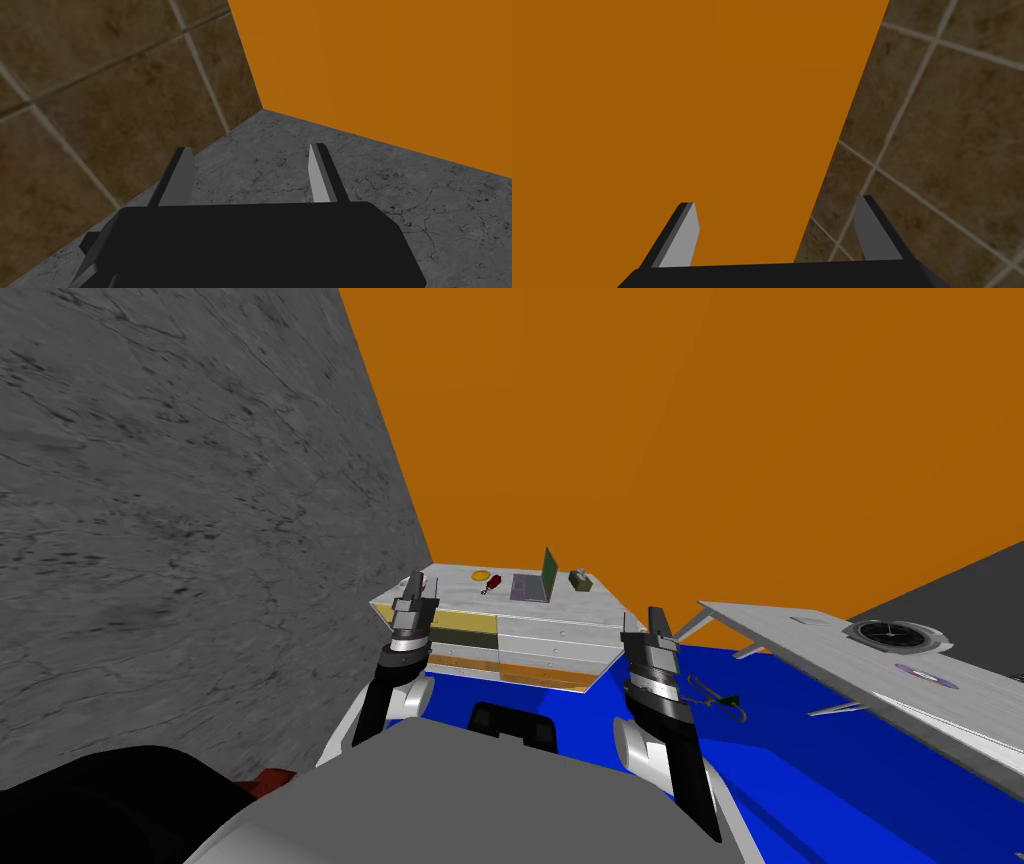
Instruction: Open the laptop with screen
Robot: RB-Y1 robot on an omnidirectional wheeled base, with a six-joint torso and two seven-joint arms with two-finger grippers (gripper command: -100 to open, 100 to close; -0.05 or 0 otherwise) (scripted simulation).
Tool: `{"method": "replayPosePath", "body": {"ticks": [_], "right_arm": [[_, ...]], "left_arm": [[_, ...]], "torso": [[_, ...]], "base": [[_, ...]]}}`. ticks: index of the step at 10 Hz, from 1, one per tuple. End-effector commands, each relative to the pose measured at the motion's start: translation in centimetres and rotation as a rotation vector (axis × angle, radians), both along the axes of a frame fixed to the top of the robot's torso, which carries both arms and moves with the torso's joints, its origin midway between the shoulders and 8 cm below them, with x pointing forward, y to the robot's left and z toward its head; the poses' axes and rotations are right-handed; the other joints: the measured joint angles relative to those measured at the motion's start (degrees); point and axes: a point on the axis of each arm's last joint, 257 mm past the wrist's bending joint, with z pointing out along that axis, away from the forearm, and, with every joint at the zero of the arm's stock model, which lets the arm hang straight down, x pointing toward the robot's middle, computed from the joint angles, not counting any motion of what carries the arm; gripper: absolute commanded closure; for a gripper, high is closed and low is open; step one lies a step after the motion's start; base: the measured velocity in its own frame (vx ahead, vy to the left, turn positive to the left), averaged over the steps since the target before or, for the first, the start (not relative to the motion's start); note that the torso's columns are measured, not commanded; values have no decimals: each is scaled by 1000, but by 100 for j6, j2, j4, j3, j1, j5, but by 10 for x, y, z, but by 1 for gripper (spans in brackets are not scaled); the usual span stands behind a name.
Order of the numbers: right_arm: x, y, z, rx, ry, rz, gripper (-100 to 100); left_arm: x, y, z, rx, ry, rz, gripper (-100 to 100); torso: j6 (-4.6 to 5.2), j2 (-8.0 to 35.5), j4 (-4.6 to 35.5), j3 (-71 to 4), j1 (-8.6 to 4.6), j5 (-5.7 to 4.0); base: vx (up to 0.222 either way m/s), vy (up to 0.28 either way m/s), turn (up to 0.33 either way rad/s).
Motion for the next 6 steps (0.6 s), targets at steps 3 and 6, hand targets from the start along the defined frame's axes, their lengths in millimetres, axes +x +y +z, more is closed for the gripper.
{"method": "replayPosePath", "body": {"ticks": [3,6], "right_arm": [[0,0,0,0,0,0,0],[1,-3,-9,-88,46,0,-100]], "left_arm": [[0,0,0,0,0,0,0],[0,0,0,0,0,0,0]], "torso": [[0,1270,1269,-2535,0,0],[0,2309,2303,-4622,3,1]], "base": [[0,0,0],[5,12,27]]}}
